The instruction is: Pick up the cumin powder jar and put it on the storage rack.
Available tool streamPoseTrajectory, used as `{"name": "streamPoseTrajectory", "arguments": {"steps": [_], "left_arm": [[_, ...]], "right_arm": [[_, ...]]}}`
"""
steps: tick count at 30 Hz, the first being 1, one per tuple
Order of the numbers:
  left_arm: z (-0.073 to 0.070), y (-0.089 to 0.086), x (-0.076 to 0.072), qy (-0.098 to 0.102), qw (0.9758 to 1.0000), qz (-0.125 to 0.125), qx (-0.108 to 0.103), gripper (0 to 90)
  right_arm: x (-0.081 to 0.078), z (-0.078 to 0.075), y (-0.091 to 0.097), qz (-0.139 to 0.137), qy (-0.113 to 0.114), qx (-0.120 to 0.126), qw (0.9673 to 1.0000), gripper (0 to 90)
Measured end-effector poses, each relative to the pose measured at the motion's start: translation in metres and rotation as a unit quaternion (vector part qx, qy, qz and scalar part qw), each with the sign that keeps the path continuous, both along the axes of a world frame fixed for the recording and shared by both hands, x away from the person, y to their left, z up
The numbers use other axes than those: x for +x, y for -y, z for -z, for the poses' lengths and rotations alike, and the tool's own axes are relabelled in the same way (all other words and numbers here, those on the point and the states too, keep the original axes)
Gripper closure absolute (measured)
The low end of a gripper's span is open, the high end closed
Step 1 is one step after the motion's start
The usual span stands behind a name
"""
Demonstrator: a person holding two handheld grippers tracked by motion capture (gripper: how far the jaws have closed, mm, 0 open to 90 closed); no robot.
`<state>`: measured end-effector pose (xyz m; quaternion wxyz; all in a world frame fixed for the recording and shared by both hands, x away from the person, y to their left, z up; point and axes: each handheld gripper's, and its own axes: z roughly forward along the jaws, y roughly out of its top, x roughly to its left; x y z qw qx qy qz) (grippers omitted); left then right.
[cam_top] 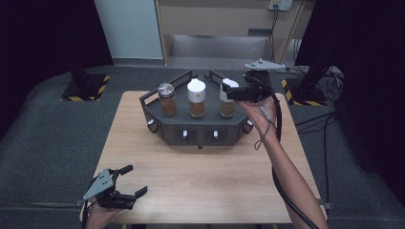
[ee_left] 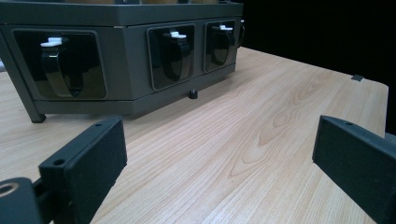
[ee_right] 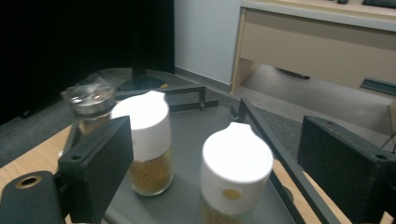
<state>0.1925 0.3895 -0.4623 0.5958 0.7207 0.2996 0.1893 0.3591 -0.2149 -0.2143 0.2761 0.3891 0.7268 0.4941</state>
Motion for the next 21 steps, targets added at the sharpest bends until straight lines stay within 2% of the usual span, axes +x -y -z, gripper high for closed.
{"name": "streamPoseTrajectory", "arguments": {"steps": [4, 8, 15, 21], "left_arm": [[0.000, 0.000, 0.000, -0.003, 1.0000, -0.002, -0.002, 2.0], [0.001, -0.001, 0.001, -0.004, 1.0000, -0.003, -0.004, 2.0], [0.002, 0.000, 0.003, -0.005, 1.0000, -0.002, -0.001, 2.0], [0.002, 0.000, 0.003, -0.004, 1.0000, 0.000, -0.001, 2.1]], "right_arm": [[-0.010, -0.001, 0.004, -0.017, 0.002, -0.007, 0.9998, 10.7], [-0.022, -0.001, 0.013, -0.032, 0.011, -0.001, 0.9994, 10.6], [-0.040, 0.011, 0.026, -0.055, 0.014, 0.008, 0.9984, 10.8], [-0.058, 0.024, 0.035, -0.069, 0.021, 0.005, 0.9974, 10.7]]}}
